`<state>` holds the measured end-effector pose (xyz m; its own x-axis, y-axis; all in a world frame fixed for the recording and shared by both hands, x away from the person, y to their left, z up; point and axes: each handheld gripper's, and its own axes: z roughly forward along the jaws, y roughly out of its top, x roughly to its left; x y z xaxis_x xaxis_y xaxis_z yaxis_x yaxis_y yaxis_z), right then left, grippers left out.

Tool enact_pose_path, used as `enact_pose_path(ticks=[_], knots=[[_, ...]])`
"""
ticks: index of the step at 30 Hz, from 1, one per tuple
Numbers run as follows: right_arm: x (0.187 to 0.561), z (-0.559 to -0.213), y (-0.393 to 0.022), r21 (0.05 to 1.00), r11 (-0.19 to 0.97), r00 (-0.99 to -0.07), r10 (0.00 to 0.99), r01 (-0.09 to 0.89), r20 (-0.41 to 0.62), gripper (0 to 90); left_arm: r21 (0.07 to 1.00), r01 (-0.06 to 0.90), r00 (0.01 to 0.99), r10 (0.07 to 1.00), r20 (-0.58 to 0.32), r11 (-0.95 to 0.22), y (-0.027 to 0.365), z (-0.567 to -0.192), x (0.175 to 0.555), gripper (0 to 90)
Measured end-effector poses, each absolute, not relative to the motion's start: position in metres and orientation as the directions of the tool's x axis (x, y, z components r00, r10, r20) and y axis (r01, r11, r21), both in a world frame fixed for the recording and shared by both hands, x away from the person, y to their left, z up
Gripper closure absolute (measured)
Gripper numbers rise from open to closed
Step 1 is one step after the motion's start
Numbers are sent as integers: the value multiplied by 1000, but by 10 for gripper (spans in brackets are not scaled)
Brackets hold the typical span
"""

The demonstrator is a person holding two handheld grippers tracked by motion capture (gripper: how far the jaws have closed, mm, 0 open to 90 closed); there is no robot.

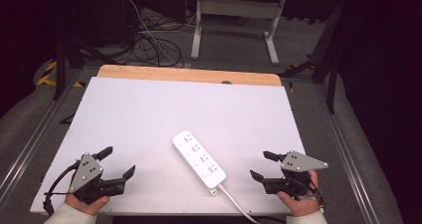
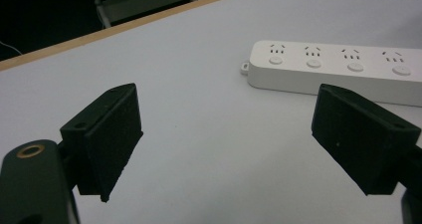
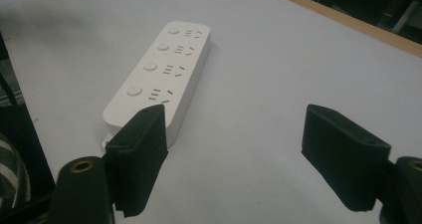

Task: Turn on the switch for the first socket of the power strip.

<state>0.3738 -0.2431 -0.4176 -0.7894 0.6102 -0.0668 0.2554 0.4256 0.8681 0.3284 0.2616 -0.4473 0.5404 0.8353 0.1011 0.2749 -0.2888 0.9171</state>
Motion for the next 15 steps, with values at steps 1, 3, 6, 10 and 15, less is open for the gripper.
enact_pose_path(ticks=[1, 3, 6, 10, 15], knots=[[374, -418, -243, 868, 426, -789, 610, 255, -67, 261, 917, 276, 541, 835, 99, -288, 261, -447, 328, 130], [374, -414, -240, 870, 426, -795, 602, 249, -68, 261, 917, 276, 540, 835, 100, -288, 261, -447, 328, 131], [377, -409, -233, 870, 430, -805, 589, 243, -66, 261, 917, 277, 541, 835, 97, -286, 261, -447, 328, 131], [383, -405, -224, 868, 437, -816, 574, 238, -65, 264, 918, 274, 541, 835, 100, -287, 261, -447, 328, 130], [388, -401, -212, 865, 445, -829, 556, 233, -62, 276, 918, 274, 540, 835, 101, -288, 261, -447, 328, 130]])
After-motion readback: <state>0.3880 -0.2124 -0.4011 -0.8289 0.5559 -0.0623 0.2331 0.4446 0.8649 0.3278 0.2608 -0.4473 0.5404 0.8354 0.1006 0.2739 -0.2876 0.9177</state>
